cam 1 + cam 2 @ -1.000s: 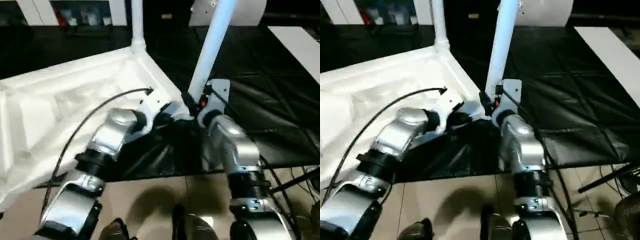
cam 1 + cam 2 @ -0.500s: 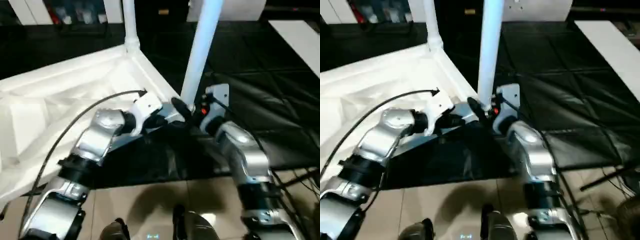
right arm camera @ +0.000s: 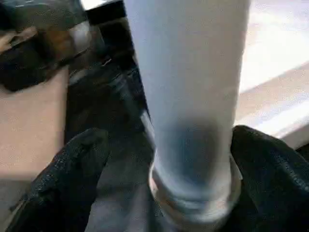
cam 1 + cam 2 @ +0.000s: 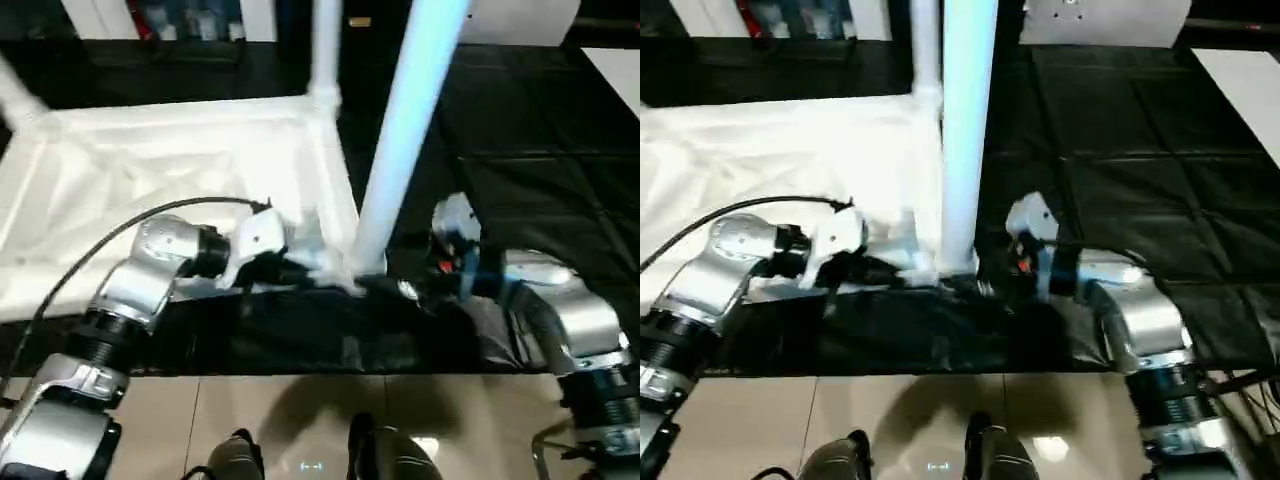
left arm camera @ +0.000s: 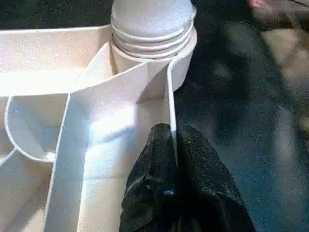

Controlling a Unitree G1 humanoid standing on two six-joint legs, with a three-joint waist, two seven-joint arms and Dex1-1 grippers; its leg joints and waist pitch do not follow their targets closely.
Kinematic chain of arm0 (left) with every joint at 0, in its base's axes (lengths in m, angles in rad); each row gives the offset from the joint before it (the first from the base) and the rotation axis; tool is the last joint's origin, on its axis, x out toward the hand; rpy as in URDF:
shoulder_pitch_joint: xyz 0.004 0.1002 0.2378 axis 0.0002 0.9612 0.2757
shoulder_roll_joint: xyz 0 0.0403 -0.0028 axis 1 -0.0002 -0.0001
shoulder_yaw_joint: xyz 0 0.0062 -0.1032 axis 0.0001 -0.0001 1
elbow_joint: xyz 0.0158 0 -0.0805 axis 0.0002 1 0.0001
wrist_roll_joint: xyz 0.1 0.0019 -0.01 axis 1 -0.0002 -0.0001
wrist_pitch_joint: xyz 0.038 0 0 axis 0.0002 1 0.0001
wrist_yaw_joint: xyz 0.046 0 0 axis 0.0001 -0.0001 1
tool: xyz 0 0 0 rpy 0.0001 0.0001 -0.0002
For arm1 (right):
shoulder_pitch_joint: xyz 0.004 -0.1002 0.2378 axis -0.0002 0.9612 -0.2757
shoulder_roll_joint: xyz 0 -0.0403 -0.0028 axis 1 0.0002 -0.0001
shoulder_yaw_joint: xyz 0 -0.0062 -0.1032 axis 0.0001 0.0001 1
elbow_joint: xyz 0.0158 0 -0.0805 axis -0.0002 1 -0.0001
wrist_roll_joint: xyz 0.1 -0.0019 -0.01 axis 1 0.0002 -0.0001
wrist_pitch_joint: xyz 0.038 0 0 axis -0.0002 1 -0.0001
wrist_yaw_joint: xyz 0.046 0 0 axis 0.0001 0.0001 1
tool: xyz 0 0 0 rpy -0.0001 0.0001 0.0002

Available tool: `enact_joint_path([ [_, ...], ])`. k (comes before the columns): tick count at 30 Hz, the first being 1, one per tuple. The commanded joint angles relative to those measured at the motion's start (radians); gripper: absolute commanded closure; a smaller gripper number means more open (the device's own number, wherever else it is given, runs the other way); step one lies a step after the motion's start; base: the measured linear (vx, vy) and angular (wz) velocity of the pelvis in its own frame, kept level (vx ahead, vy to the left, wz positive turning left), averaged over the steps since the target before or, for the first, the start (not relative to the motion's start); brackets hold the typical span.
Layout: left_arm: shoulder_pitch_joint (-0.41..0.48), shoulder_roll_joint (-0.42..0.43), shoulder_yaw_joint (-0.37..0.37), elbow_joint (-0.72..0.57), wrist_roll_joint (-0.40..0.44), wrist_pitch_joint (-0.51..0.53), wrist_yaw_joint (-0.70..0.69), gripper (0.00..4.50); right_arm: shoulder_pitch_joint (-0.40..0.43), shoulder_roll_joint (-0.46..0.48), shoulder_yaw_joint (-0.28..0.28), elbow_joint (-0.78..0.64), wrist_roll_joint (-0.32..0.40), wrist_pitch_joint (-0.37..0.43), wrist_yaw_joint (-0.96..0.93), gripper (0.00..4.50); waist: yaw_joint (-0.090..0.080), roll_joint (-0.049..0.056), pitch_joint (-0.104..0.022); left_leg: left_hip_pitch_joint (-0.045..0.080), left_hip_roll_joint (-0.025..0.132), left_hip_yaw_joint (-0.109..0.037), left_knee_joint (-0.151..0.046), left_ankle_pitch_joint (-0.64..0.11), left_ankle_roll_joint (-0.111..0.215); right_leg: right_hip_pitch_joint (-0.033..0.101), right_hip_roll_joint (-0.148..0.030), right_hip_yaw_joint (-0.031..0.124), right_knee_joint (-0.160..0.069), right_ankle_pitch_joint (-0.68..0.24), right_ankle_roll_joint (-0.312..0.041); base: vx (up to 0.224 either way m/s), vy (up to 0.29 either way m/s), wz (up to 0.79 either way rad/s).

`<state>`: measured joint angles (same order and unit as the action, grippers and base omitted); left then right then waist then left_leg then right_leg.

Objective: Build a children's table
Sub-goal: Rotate leg to tighten

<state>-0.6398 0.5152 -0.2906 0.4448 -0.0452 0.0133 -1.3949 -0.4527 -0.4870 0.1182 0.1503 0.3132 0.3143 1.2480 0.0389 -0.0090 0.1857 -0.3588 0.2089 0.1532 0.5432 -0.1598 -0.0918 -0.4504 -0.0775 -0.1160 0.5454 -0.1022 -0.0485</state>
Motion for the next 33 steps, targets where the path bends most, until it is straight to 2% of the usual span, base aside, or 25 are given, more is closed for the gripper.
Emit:
enact_joint_path([
  [1, 0.015, 0.006, -0.074, 0.009, 0.025, -0.019, -0.082, 4.5, -0.014, -0.007, 0.002, 0.011, 0.013, -0.012, 0.046, 0.14, -0.002, -0.004, -0.078, -0.001, 0.007, 0.014, -0.045, -0.203, 0.113, 0.083, -0.053, 0.055, -0.059, -0.411, -0.152, 0.0, 0.0, 0.0],
  [2, 0.013, 0.014, -0.081, 0.007, 0.016, -0.034, -0.118, 4.5, -0.036, -0.021, 0.007, 0.031, 0.026, -0.011, 0.091, 0.14, -0.002, -0.007, -0.073, -0.003, 0.006, 0.013, -0.046, -0.209, 0.108, 0.082, -0.054, 0.054, -0.062, -0.441, -0.141, 0.0, 0.0, 0.0],
  [3, 0.013, 0.014, -0.081, 0.007, 0.016, -0.034, -0.118, 4.5, -0.036, -0.021, 0.007, 0.031, 0.026, -0.011, 0.091, 0.14, -0.002, -0.006, -0.074, -0.001, 0.007, 0.013, -0.046, -0.209, 0.106, 0.081, -0.055, 0.055, -0.063, -0.455, -0.135, 0.0, 0.0, 0.0],
  [4, 0.009, 0.017, -0.085, 0.013, 0.013, -0.047, -0.14, 4.5, -0.05, -0.028, 0.014, 0.041, 0.033, -0.011, 0.123, 0.3, -0.003, -0.013, -0.068, -0.001, 0.007, 0.014, -0.047, -0.209, 0.107, 0.078, -0.054, 0.055, -0.065, -0.459, -0.132, 0.0, 0.0, 0.0],
  [5, 0.009, 0.017, -0.085, 0.013, 0.013, -0.047, -0.14, 4.5, -0.05, -0.028, 0.014, 0.041, 0.033, -0.011, 0.123, 0.5, -0.002, -0.01, -0.069, 0.0, 0.007, 0.013, -0.047, -0.211, 0.107, 0.078, -0.053, 0.055, -0.063, -0.462, -0.132, 0.0, 0.0, 0.0],
  [7, 0.001, 0.022, -0.101, 0.021, 0.013, -0.078, -0.189, 4.5, -0.084, -0.035, 0.04, 0.059, 0.045, -0.009, 0.194, 0.5, -0.004, -0.018, -0.064, -0.002, 0.008, 0.013, -0.048, -0.207, 0.115, 0.075, -0.053, 0.057, -0.062, -0.454, -0.134, 0.0, 0.0, 0.0],
  [8, 0.001, 0.022, -0.101, 0.021, 0.013, -0.078, -0.189, 4.5, -0.084, -0.035, 0.04, 0.059, 0.045, -0.009, 0.194, 0.5, -0.004, -0.016, -0.064, -0.002, 0.009, 0.012, -0.049, -0.204, 0.114, 0.075, -0.053, 0.057, -0.059, -0.45, -0.134, 0.0, 0.0, 0.0],
  [10, -0.004, 0.022, -0.108, 0.022, 0.007, -0.088, -0.206, 4.5, -0.096, -0.036, 0.059, 0.072, 0.047, -0.018, 0.227, 0.91, -0.003, -0.017, -0.063, 0.0, 0.011, 0.012, -0.049, -0.198, 0.117, 0.073, -0.054, 0.059, -0.057, -0.44, -0.141, 0.0, 0.0, 0.0],
  [13, -0.008, 0.022, -0.115, 0.014, -0.001, -0.093, -0.219, 4.5, -0.106, -0.034, 0.076, 0.095, 0.037, -0.037, 0.267, 0.99, 0.0, -0.018, -0.062, 0.001, 0.013, 0.014, -0.049, -0.192, 0.117, 0.071, -0.055, 0.062, -0.056, -0.421, -0.156, 0.0, 0.0, 0.0],
  [16, -0.011, 0.031, -0.13, 0.008, -0.008, -0.1, -0.22, 4.5, -0.117, -0.028, 0.085, 0.111, 0.034, -0.045, 0.293, 1.38, 0.001, -0.019, -0.065, -0.003, 0.013, 0.014, -0.047, -0.173, 0.121, 0.073, -0.055, 0.064, -0.048, -0.378, -0.173, 0.0, 0.0, 0.0],
  [17, -0.012, 0.032, -0.132, 0.007, -0.009, -0.101, -0.22, 4.5, -0.118, -0.027, 0.087, 0.112, 0.035, -0.045, 0.296, 1.38, 0.0, -0.025, -0.06, -0.004, 0.013, 0.014, -0.048, -0.175, 0.124, 0.072, -0.055, 0.064, -0.048, -0.378, -0.173, 0.0, 0.0, 0.0],
  [19, -0.014, 0.042, -0.143, 0.004, -0.017, -0.107, -0.22, 4.5, -0.129, -0.023, 0.102, 0.119, 0.036, -0.05, 0.315, 1.41, 0.002, -0.023, -0.057, -0.005, 0.013, 0.013, -0.05, -0.185, 0.117, 0.072, -0.058, 0.063, -0.052, -0.421, -0.159, 0.0, 0.0, 0.0],
  [22, -0.016, 0.043, -0.147, 0.006, -0.018, -0.109, -0.22, 4.5, -0.13, -0.02, 0.111, 0.126, 0.032, -0.06, 0.323, 1.79, 0.002, -0.024, -0.052, -0.004, 0.014, 0.012, -0.052, -0.198, 0.107, 0.07, -0.059, 0.064, -0.056, -0.444, -0.152, 0.0, 0.0, 0.0],
  [25, -0.019, 0.039, -0.148, 0.01, -0.017, -0.113, -0.22, 4.5, -0.131, -0.014, 0.123, 0.141, 0.022, -0.082, 0.329, 1.92, 0.003, -0.024, -0.052, -0.003, 0.015, 0.012, -0.053, -0.2, 0.102, 0.069, -0.06, 0.065, -0.056, -0.445, -0.153, 0.0, 0.0, 0.0],
  [27, -0.018, 0.036, -0.147, 0.011, -0.016, -0.113, -0.22, 4.5, -0.131, -0.009, 0.128, 0.148, 0.019, -0.088, 0.332, 2.23, 0.003, -0.023, -0.052, -0.003, 0.015, 0.012, -0.053, -0.205, 0.098, 0.069, -0.06, 0.065, -0.056, -0.444, -0.156, 0.0, 0.0, 0.0],
  [32, -0.016, 0.035, -0.147, 0.014, -0.018, -0.112, -0.22, 4.5, -0.127, -0.005, 0.131, 0.143, 0.021, -0.082, 0.336, 2.42, 0.004, -0.024, -0.052, -0.004, 0.015, 0.011, -0.054, -0.209, 0.093, 0.071, -0.06, 0.066, -0.057, -0.454, -0.151, 0.0, 0.0, 0.0],
  [33, -0.016, 0.035, -0.147, 0.016, -0.019, -0.111, -0.22, 4.5, -0.123, -0.005, 0.133, 0.136, 0.025, -0.074, 0.338, 2.44, 0.004, -0.021, -0.053, -0.004, 0.015, 0.011, -0.055, -0.209, 0.093, 0.071, -0.061, 0.066, -0.057, -0.454, -0.153, 0.0, 0.0, 0.0],
])
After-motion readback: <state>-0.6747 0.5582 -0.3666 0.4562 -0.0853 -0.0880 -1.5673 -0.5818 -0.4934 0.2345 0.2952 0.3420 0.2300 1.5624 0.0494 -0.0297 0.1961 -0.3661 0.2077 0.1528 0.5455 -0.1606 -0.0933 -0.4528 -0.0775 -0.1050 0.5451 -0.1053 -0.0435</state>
